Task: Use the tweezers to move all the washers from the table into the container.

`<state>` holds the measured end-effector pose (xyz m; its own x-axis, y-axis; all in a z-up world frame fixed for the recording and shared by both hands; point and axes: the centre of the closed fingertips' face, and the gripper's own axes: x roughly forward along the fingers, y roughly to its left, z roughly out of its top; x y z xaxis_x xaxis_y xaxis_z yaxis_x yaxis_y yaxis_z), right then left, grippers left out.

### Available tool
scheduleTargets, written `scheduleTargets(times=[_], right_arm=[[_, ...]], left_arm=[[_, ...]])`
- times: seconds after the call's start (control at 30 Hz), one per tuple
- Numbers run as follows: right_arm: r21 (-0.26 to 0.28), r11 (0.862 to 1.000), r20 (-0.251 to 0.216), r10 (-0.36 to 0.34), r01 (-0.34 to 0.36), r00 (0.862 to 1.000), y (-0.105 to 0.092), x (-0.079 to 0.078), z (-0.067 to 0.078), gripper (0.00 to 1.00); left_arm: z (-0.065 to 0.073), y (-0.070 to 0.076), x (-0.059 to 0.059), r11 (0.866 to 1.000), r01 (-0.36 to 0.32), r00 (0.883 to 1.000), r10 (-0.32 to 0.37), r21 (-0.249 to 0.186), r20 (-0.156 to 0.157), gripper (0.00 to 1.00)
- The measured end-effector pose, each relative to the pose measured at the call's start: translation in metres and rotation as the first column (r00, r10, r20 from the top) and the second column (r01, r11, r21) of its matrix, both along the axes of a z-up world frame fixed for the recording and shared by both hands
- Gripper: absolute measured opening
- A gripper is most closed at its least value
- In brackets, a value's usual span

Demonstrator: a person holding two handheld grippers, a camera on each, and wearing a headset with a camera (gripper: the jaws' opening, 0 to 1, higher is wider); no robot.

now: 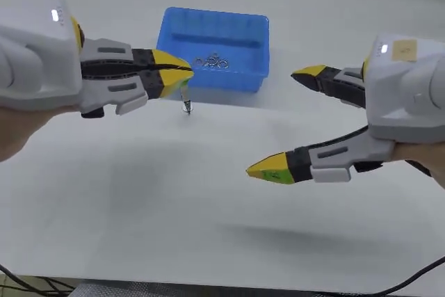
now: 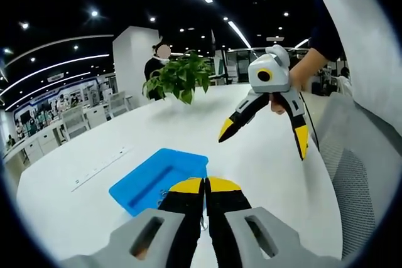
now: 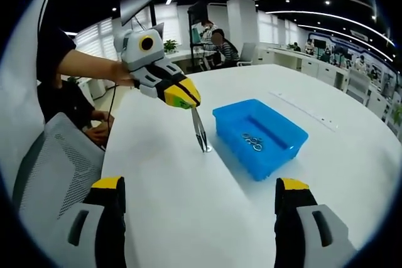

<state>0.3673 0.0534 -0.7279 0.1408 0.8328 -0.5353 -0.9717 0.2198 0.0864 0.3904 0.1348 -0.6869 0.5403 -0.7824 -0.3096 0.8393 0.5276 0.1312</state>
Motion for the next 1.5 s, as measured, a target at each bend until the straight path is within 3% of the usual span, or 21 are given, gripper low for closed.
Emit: scheduleTargets(times=[0.3,0.63,0.7,0.8,1.07,1.23,1.33,1.5], right_arm=[[-0.001,1.0,-0.012,0.018,-0.018,1.0,0.004,-0.006,-0.003,1.0],[0.007,0.996,-0.023,0.093,-0.093,0.995,0.026,-0.01,-0.003,0.95],[-0.003,0.993,-0.023,0.115,-0.115,0.993,0.033,-0.008,-0.005,0.9],[0.023,0.987,-0.035,0.159,-0.158,0.987,0.049,-0.007,-0.002,0.77],[-0.013,0.966,-0.011,0.258,-0.258,0.966,0.077,-0.003,-0.01,0.67],[-0.023,0.961,0.002,0.275,-0.275,0.962,0.09,0.006,-0.016,0.5],[-0.023,0.96,-0.015,0.277,-0.278,0.961,0.098,0.011,-0.02,0.48],[-0.023,0.947,0.001,0.319,-0.319,0.948,0.109,0.012,-0.023,0.35]], left_arm=[[-0.001,0.0,-0.005,1.0,0.027,1.0,-0.027,0.006,-0.004,0.04],[-0.001,0.0,0.001,0.998,0.056,0.997,-0.055,0.026,-0.046,0.04],[-0.001,0.0,0.001,0.997,0.07,0.996,-0.068,0.035,-0.057,0.04],[0.0,-0.005,-0.001,0.995,0.093,0.993,-0.09,0.038,-0.073,0.04],[0.001,-0.012,-0.004,0.99,0.129,0.988,-0.124,0.052,-0.089,0.04],[0.001,-0.017,-0.005,0.989,0.14,0.986,-0.135,0.052,-0.094,0.04],[0.0,-0.017,-0.005,0.987,0.149,0.985,-0.143,0.059,-0.093,0.04],[0.0,-0.014,-0.004,0.987,0.15,0.984,-0.144,0.056,-0.101,0.04]])
